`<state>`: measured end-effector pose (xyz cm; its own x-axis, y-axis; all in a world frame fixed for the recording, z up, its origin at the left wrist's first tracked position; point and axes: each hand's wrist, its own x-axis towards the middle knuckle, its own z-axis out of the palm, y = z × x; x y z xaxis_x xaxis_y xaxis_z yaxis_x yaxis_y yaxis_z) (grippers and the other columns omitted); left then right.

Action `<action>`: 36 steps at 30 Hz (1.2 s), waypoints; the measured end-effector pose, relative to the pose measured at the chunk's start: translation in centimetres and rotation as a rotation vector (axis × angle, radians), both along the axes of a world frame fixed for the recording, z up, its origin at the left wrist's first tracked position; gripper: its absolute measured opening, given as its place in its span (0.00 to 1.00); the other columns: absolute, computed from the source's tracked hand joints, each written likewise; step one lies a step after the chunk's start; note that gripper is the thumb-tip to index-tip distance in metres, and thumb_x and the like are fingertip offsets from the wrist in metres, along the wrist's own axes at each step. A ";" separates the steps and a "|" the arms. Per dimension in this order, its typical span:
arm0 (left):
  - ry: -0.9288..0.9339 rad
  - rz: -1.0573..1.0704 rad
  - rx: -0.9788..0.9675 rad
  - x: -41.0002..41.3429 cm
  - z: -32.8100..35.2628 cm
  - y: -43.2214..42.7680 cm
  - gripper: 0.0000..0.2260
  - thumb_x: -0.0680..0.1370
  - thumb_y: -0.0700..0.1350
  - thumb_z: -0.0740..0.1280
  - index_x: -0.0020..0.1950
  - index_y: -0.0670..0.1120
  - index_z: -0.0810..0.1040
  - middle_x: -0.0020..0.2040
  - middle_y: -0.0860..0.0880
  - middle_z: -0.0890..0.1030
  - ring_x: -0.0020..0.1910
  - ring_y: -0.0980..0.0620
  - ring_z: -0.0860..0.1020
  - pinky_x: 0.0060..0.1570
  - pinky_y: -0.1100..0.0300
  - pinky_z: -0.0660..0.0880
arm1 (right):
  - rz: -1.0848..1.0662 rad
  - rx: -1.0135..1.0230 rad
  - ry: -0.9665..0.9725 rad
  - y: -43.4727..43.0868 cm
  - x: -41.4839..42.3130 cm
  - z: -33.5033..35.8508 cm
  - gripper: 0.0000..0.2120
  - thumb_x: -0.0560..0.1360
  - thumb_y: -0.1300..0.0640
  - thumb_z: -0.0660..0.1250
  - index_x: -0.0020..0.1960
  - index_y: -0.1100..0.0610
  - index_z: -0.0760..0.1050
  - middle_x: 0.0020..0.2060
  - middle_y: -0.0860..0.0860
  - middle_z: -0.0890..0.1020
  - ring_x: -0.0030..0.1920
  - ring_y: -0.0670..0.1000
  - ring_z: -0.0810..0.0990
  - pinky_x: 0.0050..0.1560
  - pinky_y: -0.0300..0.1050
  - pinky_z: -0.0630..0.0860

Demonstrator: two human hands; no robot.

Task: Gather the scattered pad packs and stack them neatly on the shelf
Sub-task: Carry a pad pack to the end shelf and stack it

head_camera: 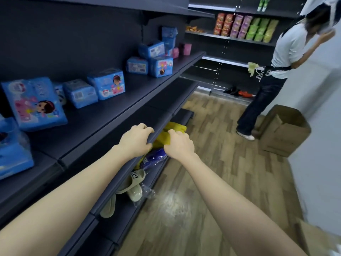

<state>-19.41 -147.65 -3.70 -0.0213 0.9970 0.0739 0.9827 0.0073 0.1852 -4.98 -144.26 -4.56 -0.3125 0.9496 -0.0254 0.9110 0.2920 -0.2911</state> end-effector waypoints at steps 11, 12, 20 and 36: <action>0.002 -0.160 -0.029 1.1 -1.0 13.3 0.22 0.75 0.47 0.65 0.69 0.48 0.68 0.66 0.46 0.69 0.63 0.44 0.69 0.54 0.51 0.73 | -0.168 -0.018 0.000 10.8 1.8 -0.5 0.18 0.75 0.55 0.61 0.64 0.56 0.66 0.61 0.56 0.73 0.62 0.60 0.69 0.57 0.52 0.69; 0.003 -0.170 -0.031 1.1 -0.8 14.8 0.21 0.75 0.47 0.64 0.68 0.48 0.69 0.66 0.46 0.69 0.63 0.43 0.69 0.54 0.51 0.73 | -0.177 -0.014 -0.010 12.1 2.0 -0.3 0.19 0.75 0.56 0.61 0.66 0.56 0.65 0.62 0.56 0.72 0.63 0.60 0.69 0.57 0.52 0.69; 0.003 -0.269 -0.010 3.0 0.0 26.1 0.21 0.76 0.47 0.65 0.68 0.48 0.68 0.65 0.46 0.69 0.62 0.44 0.70 0.54 0.50 0.74 | -0.293 0.026 -0.040 21.7 4.7 1.3 0.23 0.76 0.55 0.61 0.70 0.56 0.63 0.64 0.56 0.71 0.65 0.60 0.68 0.58 0.54 0.70; -0.006 -0.304 -0.125 11.3 -2.7 42.9 0.23 0.76 0.47 0.64 0.71 0.49 0.66 0.67 0.47 0.68 0.63 0.45 0.70 0.56 0.50 0.73 | -0.349 -0.060 -0.037 36.9 13.8 -0.9 0.22 0.76 0.55 0.61 0.68 0.56 0.64 0.62 0.56 0.72 0.63 0.59 0.70 0.56 0.53 0.72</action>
